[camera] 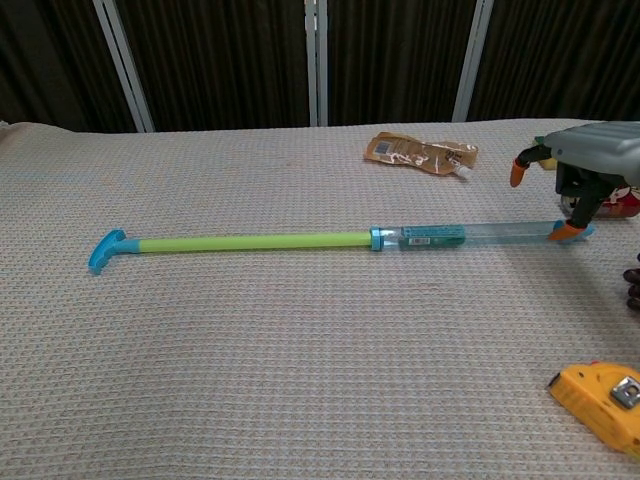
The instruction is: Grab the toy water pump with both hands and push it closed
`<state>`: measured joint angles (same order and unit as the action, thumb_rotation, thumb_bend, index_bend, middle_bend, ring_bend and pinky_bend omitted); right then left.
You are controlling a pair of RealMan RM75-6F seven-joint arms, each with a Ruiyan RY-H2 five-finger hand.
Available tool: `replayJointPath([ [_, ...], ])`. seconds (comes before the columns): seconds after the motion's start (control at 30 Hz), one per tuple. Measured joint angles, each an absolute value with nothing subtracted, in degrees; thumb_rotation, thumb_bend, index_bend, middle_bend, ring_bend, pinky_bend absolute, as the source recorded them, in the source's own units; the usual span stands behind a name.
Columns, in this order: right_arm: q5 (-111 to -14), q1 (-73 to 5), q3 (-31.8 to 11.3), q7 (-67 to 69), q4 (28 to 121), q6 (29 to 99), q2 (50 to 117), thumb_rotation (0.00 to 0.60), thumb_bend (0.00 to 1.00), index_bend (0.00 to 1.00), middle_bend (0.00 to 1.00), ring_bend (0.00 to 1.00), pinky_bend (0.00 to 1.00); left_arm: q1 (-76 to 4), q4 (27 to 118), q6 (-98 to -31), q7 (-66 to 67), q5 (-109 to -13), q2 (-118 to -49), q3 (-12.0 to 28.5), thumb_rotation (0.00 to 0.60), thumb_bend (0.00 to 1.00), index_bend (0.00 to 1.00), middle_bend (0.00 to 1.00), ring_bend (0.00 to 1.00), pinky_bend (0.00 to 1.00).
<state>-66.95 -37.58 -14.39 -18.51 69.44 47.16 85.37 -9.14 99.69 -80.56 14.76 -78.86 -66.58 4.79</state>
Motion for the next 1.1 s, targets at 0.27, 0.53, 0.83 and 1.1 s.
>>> replayJointPath([
  [0.27,-63.9,-40.6,-13.5,-20.8,62.6,44.7,90.4,0.6,0.03,0.39,1.0,1.0,1.0,-9.7,99.2,-80.0,15.7,-77.9,-67.3,4.9,0.6,0.0,0.0,0.0,0.0,0.0],
  [0.53,-62.4,-42.0,-12.9,-20.7,59.3,44.0,92.7,0.6,0.11,0.44,1.0,1.0,1.0,-9.9,99.1,-79.8,16.2,-77.4,-67.7,4.9,0.6,0.0,0.0,0.0,0.0,0.0],
  [0.83,-61.7,-42.4,-12.4,-20.7,58.5,43.6,93.1,0.6,0.15,0.5,1.0,1.0,1.0,-10.1,99.3,-79.7,16.7,-77.4,-68.0,4.7,0.6,0.0,0.0,0.0,0.0,0.0],
  [1.1,-61.1,-42.7,-11.7,-21.6,58.6,43.5,93.2,0.6,0.22,0.6,1.0,1.0,1.0,-10.6,99.0,-78.7,17.1,-76.8,-68.5,4.7,0.6,0.0,0.0,0.0,0.0,0.0],
])
